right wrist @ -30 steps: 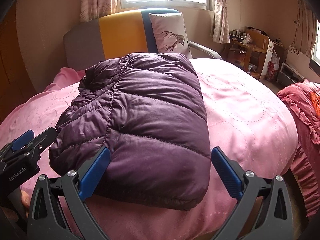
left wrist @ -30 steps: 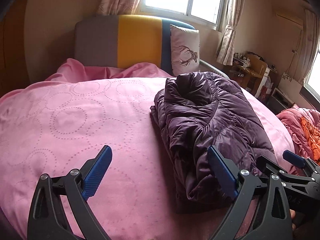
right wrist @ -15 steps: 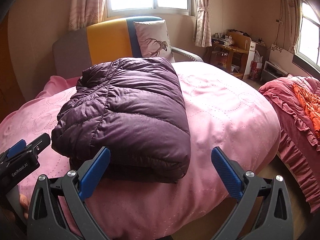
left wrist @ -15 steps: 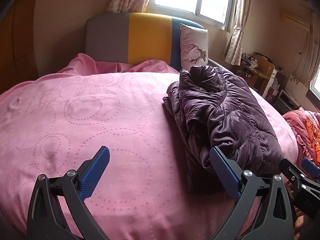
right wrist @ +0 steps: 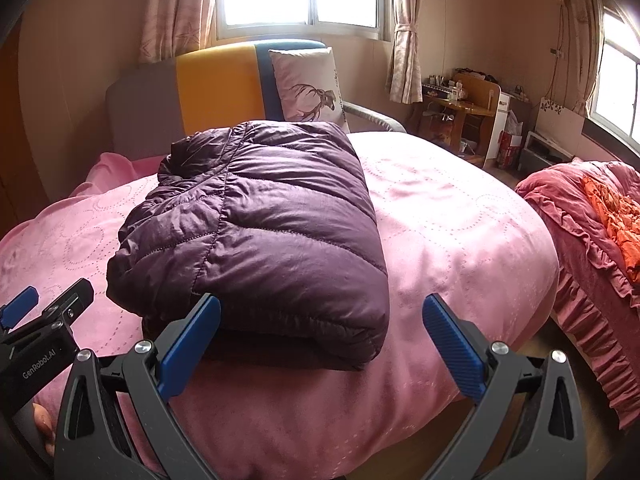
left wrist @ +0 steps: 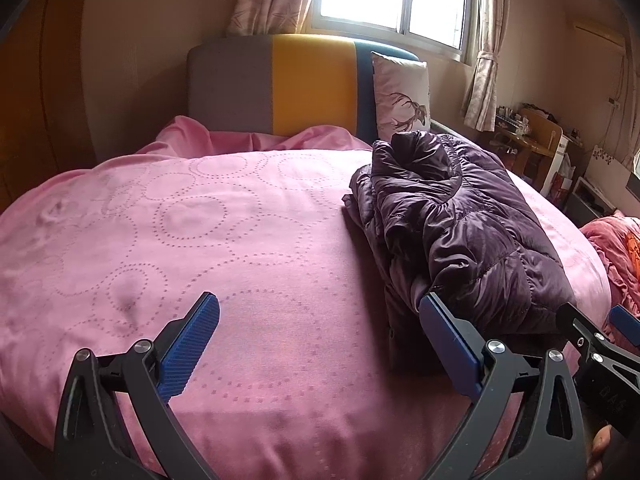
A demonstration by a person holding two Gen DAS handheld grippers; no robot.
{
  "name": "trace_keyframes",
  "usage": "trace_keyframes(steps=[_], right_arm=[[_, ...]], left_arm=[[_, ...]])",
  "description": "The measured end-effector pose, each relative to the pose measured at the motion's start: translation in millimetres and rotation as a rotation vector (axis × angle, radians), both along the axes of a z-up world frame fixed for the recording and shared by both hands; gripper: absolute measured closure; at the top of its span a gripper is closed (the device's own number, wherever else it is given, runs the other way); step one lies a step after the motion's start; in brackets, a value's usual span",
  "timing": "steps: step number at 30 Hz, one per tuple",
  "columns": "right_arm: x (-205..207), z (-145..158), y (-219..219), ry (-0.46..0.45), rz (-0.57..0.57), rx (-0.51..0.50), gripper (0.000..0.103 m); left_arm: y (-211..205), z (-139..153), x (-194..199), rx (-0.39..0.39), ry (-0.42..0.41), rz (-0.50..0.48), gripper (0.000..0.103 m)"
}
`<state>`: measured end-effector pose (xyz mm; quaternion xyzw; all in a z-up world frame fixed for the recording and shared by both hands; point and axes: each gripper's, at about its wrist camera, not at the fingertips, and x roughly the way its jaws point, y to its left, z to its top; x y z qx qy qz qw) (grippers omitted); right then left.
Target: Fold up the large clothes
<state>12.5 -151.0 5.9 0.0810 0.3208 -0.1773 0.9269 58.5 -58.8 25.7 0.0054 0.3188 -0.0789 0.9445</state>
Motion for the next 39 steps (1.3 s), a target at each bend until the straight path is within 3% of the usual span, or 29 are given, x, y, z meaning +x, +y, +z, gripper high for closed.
trace_keyframes(steps=[11, 20, 34, 39], right_arm=[[16.3, 3.8, 1.9, 0.001, -0.003, 0.023, 0.002], [16.2, -11.0, 12.0, 0.043, 0.023, 0.026, 0.002], [5.3, 3.7, 3.9, -0.022, -0.031, 0.007, 0.002], [-12.8, 22.0, 11.2, -0.114, -0.082, -0.074, 0.002]], left_arm=[[-3.3, 1.5, -2.8, 0.022, -0.011, 0.002, 0.004], [-0.7, -1.5, 1.9, 0.027, -0.001, 0.019, 0.004], [-0.9, -0.4, -2.4, 0.026, -0.018, 0.024, 0.004], [1.5, 5.0, -3.5, 0.007, -0.023, 0.023, 0.004]])
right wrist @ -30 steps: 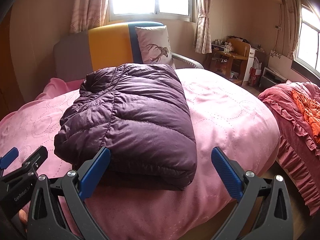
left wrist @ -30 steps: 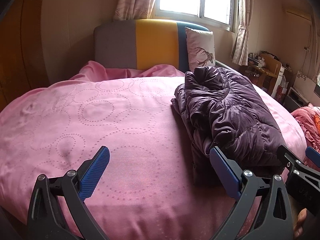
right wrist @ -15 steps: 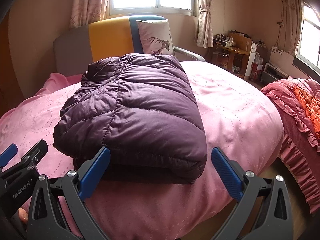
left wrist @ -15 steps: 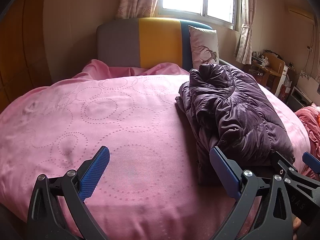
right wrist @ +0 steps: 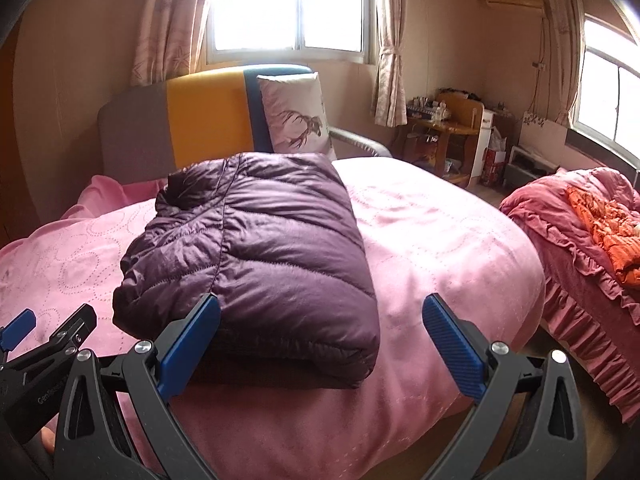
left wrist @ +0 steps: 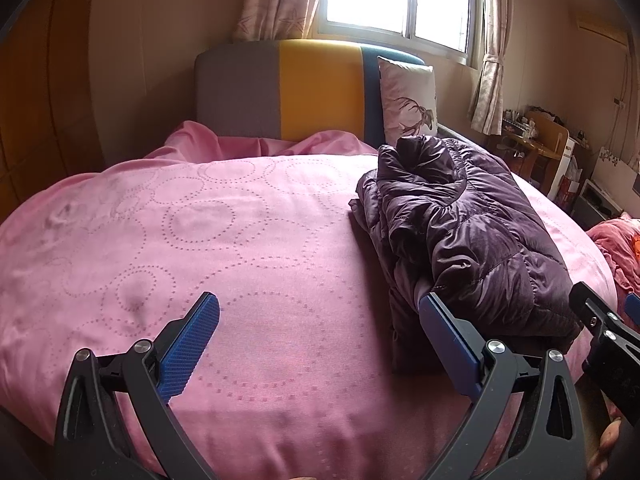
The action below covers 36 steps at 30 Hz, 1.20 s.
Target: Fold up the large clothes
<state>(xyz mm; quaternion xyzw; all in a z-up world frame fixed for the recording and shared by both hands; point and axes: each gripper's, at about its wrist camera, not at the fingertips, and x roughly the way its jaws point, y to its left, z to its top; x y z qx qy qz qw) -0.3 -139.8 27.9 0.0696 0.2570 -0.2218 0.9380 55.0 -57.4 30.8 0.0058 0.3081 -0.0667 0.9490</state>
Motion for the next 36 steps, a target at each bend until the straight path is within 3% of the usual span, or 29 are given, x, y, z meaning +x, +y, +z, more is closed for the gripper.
trace_keyframes(steps=[2, 4, 6, 21, 36], right_arm=[[5.6, 1.4, 0.5, 0.062, 0.024, 0.016, 0.002], [12.5, -3.0, -4.6, 0.135, 0.058, 0.124, 0.002], [13.6, -7.6, -6.2, 0.162, 0.062, 0.169, 0.002], [1.2, -10.6, 0.3, 0.156, 0.042, 0.099, 0.002], [-0.1, -13.1, 1.2, 0.157, 0.044, 0.093, 0.002]], left_arm=[[0.0, 5.8, -3.4, -0.009, -0.014, 0.000, 0.004], [-2.1, 10.5, -6.5, -0.001, -0.022, -0.004, 0.004], [-6.1, 11.5, -8.8, 0.015, 0.002, -0.022, 0.004], [-12.3, 4.5, -20.8, -0.007, 0.067, -0.054, 0.004], [-11.0, 7.0, -25.5, 0.010, 0.057, -0.055, 0.004]])
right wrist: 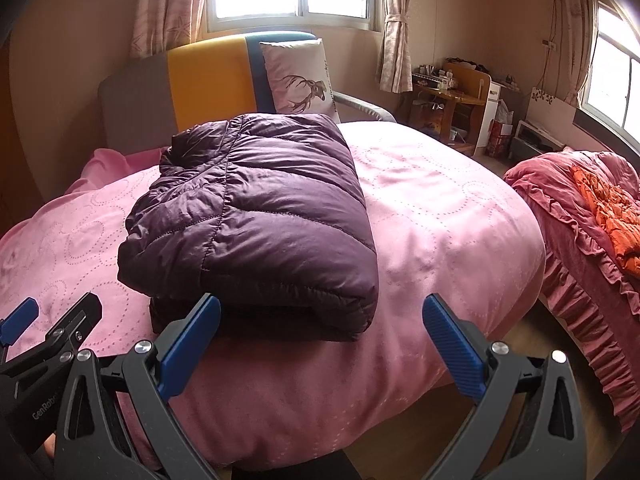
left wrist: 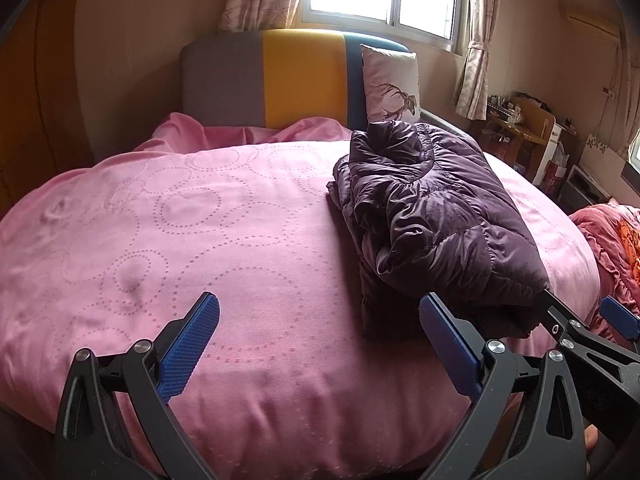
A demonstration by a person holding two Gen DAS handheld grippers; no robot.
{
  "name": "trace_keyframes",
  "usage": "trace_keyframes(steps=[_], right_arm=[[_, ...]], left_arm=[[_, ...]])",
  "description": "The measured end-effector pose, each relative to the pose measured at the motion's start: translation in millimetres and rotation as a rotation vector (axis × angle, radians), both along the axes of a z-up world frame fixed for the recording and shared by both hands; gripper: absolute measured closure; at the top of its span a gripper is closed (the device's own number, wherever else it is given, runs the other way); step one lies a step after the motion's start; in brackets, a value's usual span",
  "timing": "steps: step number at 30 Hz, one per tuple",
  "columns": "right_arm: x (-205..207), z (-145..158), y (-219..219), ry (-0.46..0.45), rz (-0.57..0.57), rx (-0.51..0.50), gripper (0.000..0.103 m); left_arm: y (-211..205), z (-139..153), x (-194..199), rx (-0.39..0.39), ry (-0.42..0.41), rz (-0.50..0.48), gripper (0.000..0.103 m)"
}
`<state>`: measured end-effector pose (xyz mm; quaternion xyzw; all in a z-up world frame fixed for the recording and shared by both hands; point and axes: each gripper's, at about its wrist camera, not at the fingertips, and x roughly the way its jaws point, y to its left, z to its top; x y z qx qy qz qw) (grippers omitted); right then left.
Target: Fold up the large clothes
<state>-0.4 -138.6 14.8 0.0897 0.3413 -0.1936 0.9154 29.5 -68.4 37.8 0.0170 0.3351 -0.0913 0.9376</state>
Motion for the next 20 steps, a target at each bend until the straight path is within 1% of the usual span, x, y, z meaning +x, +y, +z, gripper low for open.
trace_keyframes(steps=[11, 16, 20], right_arm=[[2.5, -3.9, -3.5, 0.007, -0.006, -0.011, 0.002], [3.9, -4.6, -11.0, -0.002, -0.021, -0.002, 0.002], [9.6, -4.3, -16.2, -0.006, -0.026, 0.002, 0.002]], left_arm=[[-5.0, -2.5, -0.8, 0.021, -0.012, 0.001, 0.004], [-5.4, -7.2, 2.7, 0.012, 0.009, -0.005, 0.004], [-5.2, -7.9, 2.9, 0.012, 0.002, 0.013, 0.004]])
